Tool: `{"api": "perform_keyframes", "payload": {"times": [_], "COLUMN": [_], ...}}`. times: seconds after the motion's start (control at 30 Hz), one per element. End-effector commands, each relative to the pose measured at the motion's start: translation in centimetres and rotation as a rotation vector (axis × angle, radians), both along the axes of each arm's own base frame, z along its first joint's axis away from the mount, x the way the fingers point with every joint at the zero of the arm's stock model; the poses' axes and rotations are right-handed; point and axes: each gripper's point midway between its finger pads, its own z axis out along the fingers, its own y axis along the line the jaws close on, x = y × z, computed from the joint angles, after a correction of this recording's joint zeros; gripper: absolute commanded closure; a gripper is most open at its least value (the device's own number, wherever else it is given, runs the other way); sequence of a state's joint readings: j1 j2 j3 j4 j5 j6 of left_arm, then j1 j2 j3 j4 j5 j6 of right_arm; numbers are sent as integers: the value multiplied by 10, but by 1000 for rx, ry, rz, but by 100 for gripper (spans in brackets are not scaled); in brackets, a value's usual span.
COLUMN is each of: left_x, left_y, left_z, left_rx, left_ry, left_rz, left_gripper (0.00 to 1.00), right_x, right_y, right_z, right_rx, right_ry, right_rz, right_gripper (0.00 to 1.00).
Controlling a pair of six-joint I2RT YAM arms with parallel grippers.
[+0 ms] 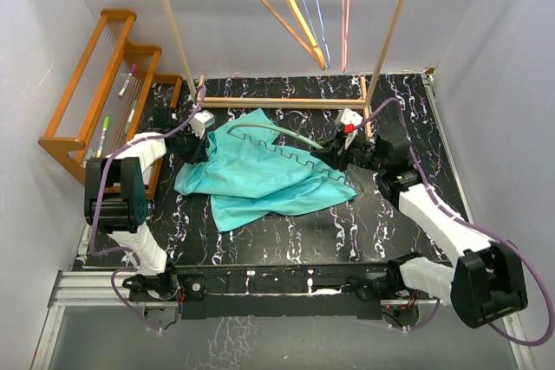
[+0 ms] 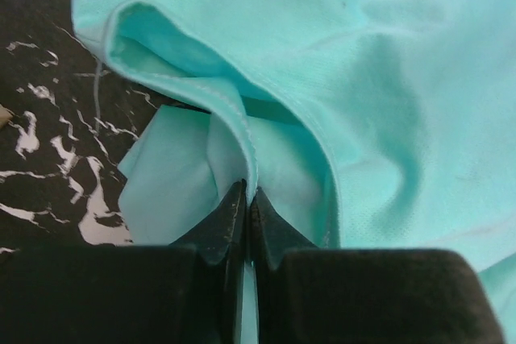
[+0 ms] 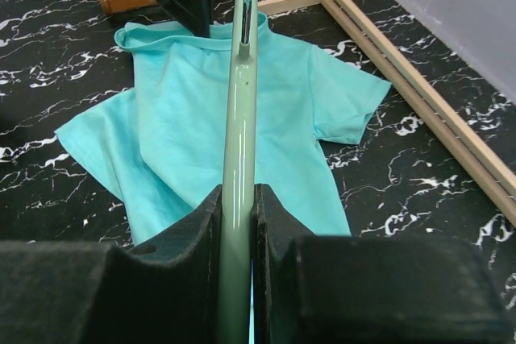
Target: Place the t-shirt on the hanger
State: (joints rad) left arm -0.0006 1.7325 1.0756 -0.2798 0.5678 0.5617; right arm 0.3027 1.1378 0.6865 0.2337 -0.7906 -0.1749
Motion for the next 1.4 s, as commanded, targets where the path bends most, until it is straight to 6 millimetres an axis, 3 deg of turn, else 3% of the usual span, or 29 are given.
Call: {"api": "perform_keyframes", "payload": {"times": [0.0, 0.13, 0.4, 0.63, 0.73, 0.77, 0.8, 0.93, 1.0, 1.17, 1.27, 1.37], "left_x": [24, 35, 43, 28, 25, 28, 30, 45, 50, 60, 62, 57], "left_y": [-15, -38, -109, -169, -183, -185, -185, -179, -178, -170, -148, -116], "left_z": [26, 41, 60, 57, 57, 60, 62, 92, 109, 150, 163, 163], "left_rx": [-52, -66, -104, -122, -138, -142, -142, -146, -160, -196, -230, -245], "left_ry": [-67, -104, -115, -93, -85, -88, -91, -169, -205, -272, -273, -263], "left_rz": [-17, -74, -219, -348, -356, -346, -338, -293, -287, -264, -241, -248], "left_gripper": [100, 100, 100, 100, 100, 98, 88, 33, 21, 19, 20, 23], "right_x": [-2, -18, -48, -62, -63, -63, -63, -62, -61, -58, -58, -56], "right_y": [-10, -18, -32, -38, -38, -38, -38, -36, -34, -33, -32, -32], "right_z": [50, 58, 74, 83, 85, 85, 85, 83, 81, 80, 79, 79], "right_rx": [23, 3, -15, -22, -25, -25, -25, -27, -25, -22, -24, -28], "right_ry": [-136, -137, -151, -155, -158, -157, -157, -151, -149, -152, -149, -148], "right_rz": [-47, -59, -87, -95, -93, -92, -91, -82, -75, -67, -66, -65], "right_gripper": [92, 92, 92, 92, 92, 92, 92, 92, 92, 92, 92, 92]}}
